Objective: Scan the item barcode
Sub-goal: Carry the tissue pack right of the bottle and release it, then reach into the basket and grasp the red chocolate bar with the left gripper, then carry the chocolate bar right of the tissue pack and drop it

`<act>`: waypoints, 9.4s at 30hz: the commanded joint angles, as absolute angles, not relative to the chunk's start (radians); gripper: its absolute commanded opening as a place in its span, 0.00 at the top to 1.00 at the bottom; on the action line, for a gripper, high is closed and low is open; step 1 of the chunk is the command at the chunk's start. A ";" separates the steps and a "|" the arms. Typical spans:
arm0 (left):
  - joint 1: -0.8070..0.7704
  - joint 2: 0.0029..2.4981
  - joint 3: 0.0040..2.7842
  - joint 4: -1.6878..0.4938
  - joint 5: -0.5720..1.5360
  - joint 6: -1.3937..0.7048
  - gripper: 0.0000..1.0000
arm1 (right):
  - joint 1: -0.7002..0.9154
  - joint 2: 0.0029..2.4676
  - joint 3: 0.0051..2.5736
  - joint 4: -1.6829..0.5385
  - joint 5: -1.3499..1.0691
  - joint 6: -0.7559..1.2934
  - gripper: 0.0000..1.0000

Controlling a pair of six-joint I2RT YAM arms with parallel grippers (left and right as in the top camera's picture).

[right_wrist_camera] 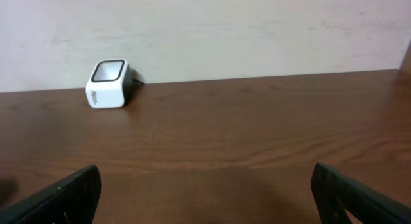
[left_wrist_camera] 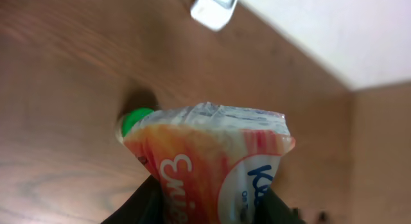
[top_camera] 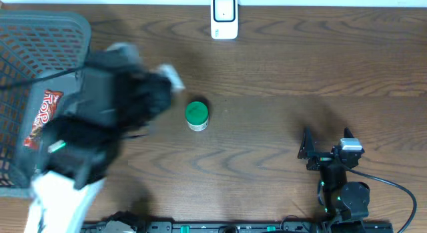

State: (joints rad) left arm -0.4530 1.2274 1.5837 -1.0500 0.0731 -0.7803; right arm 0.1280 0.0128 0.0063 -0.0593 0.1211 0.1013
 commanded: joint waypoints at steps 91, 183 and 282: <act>-0.765 2.072 1.485 -0.828 -0.060 -0.813 0.93 | 0.136 0.009 0.006 -0.063 0.122 0.096 0.01; 0.562 2.069 1.464 -0.634 -0.168 0.209 0.05 | 0.136 0.009 0.006 -0.063 0.122 0.096 0.01; -0.543 2.151 1.428 -0.130 1.372 -0.614 0.83 | 0.136 0.009 0.006 -0.063 0.122 0.096 0.01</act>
State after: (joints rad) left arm -0.5407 2.1090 1.4288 -0.1463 1.3598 -0.6094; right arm 0.1280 0.0128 0.0063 -0.0593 0.1207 0.1013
